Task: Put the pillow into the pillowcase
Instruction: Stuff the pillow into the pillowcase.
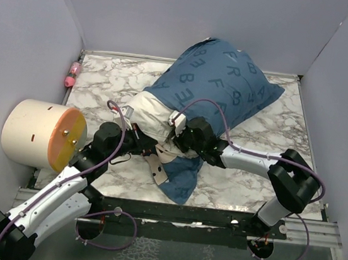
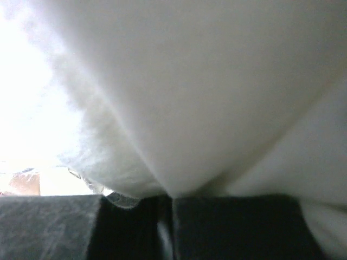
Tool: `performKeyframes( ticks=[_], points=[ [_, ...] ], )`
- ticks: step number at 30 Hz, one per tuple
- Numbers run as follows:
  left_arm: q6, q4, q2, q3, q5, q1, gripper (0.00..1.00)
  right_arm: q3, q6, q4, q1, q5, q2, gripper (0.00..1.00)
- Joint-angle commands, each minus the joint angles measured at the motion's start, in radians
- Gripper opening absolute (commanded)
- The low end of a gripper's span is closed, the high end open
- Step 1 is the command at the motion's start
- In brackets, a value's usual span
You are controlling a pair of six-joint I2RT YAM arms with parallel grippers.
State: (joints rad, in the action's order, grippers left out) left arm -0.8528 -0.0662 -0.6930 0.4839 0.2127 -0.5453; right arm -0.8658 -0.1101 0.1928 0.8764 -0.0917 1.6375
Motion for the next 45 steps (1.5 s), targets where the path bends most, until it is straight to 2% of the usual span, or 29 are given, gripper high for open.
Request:
performKeyframes(
  ticks=[1, 4, 9, 12, 14, 16, 19, 24, 29, 35, 40, 45],
  points=[
    [0.026, 0.122, 0.075, 0.17, 0.019, -0.007, 0.0, -0.006, 0.099, -0.24, -0.002, -0.196, 0.131, 0.01],
    [0.057, 0.078, 0.042, 0.231, 0.003, -0.007, 0.0, -0.001, 0.15, -0.213, -0.002, -0.239, 0.161, 0.01],
    [0.062, 0.066, 0.021, 0.206, -0.013, -0.004, 0.0, 0.064, 0.223, -0.128, -0.005, -0.313, 0.112, 0.01],
    [0.084, 0.038, 0.021, 0.213, -0.031, 0.014, 0.0, 0.092, 0.201, -0.129, -0.007, -0.382, 0.076, 0.03],
    [0.098, 0.022, 0.014, 0.227, -0.033, 0.039, 0.0, 0.076, 0.147, -0.2, -0.007, -0.461, 0.072, 0.04],
    [0.113, 0.005, 0.005, 0.233, -0.039, 0.052, 0.0, 0.064, 0.116, -0.272, -0.007, -0.533, 0.066, 0.14],
    [0.098, 0.026, -0.001, 0.183, -0.029, 0.059, 0.0, 0.072, 0.12, -0.294, -0.007, -0.586, 0.001, 0.29],
    [0.021, 0.12, 0.013, 0.022, 0.017, 0.063, 0.0, 0.047, 0.152, -0.265, -0.007, -0.469, -0.219, 0.47],
    [-0.009, 0.153, 0.034, -0.064, 0.041, 0.067, 0.0, -0.104, 0.064, -0.395, -0.007, -0.362, -0.295, 0.58],
    [-0.014, 0.13, 0.084, -0.091, 0.044, 0.071, 0.0, -0.151, -0.001, -0.455, -0.007, -0.359, -0.327, 0.59],
    [-0.023, 0.124, 0.102, -0.09, 0.052, 0.073, 0.0, -0.154, -0.061, -0.563, -0.007, -0.303, -0.23, 0.61],
    [-0.015, 0.109, 0.105, -0.06, 0.06, 0.074, 0.0, -0.163, -0.08, -0.577, -0.005, -0.205, -0.144, 0.64]
  ],
)
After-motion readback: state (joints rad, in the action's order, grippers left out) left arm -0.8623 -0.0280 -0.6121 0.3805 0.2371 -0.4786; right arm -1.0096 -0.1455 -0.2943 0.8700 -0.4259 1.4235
